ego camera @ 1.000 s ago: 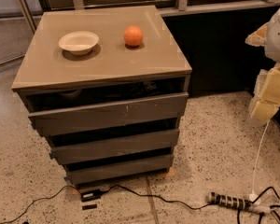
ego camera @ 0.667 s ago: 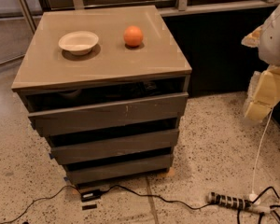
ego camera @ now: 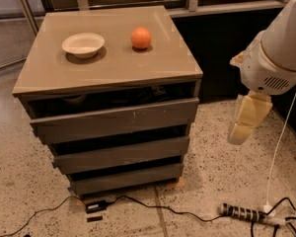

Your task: Open middle drawer

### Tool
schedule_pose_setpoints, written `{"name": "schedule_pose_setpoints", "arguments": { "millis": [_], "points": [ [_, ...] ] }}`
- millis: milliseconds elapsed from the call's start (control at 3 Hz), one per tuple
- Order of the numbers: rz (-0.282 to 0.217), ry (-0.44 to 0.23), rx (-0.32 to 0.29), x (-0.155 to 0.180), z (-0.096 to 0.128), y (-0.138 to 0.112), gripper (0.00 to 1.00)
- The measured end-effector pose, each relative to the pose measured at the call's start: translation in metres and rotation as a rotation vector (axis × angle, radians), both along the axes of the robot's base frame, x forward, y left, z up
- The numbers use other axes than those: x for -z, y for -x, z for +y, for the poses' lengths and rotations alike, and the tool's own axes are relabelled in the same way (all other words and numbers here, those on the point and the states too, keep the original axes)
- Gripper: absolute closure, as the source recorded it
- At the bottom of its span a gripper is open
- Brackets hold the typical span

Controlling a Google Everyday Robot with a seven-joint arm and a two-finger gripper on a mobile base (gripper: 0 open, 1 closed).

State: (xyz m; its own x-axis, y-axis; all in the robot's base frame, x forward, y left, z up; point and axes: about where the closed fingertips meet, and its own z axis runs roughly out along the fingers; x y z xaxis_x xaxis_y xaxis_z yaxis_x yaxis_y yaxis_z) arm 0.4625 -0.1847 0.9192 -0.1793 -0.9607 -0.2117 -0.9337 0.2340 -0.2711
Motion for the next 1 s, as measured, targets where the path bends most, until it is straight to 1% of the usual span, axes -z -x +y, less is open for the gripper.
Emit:
{"name": "schedule_pose_setpoints", "arguments": {
  "millis": [333, 667, 1000],
  "points": [
    [0.013, 0.000, -0.015, 0.030, 0.015, -0.010, 0.00],
    [0.044, 0.012, -0.041, 0.082, 0.034, -0.023, 0.00],
    [0.091, 0.028, -0.050, 0.125, 0.041, -0.030, 0.00]
  ]
}}
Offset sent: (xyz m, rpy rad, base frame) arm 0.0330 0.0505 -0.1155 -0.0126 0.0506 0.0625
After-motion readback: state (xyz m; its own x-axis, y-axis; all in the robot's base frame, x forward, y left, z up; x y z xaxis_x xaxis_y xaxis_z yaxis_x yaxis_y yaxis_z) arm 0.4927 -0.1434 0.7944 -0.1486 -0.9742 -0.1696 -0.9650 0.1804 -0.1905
